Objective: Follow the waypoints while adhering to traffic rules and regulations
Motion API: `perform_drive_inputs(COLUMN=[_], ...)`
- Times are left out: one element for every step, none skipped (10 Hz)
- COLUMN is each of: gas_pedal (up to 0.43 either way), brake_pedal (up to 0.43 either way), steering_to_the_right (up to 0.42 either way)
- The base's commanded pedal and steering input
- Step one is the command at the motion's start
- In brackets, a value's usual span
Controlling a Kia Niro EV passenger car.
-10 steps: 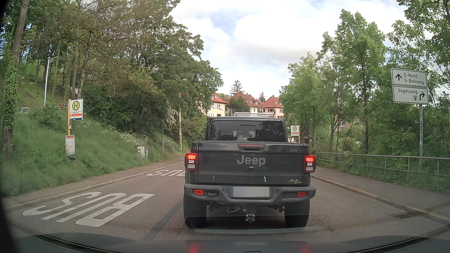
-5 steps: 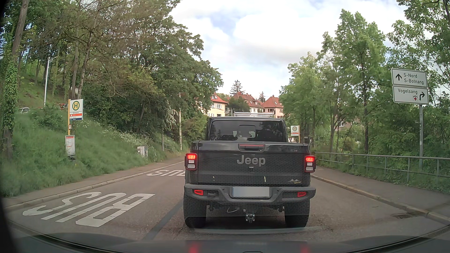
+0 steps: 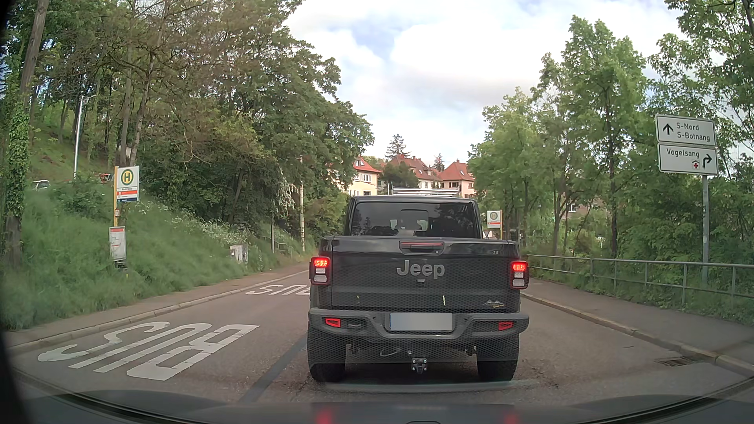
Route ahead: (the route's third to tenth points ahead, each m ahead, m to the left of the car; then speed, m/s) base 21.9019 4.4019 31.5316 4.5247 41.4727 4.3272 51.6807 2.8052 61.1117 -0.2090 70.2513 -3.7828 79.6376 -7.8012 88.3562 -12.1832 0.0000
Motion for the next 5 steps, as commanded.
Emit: perform_drive_inputs(gas_pedal=[0.000, 0.000, 0.000, 0.000, 0.000], brake_pedal=[0.000, 0.000, 0.000, 0.000, 0.000], steering_to_the_right=[0.004, 0.004, 0.004, 0.004, 0.004])
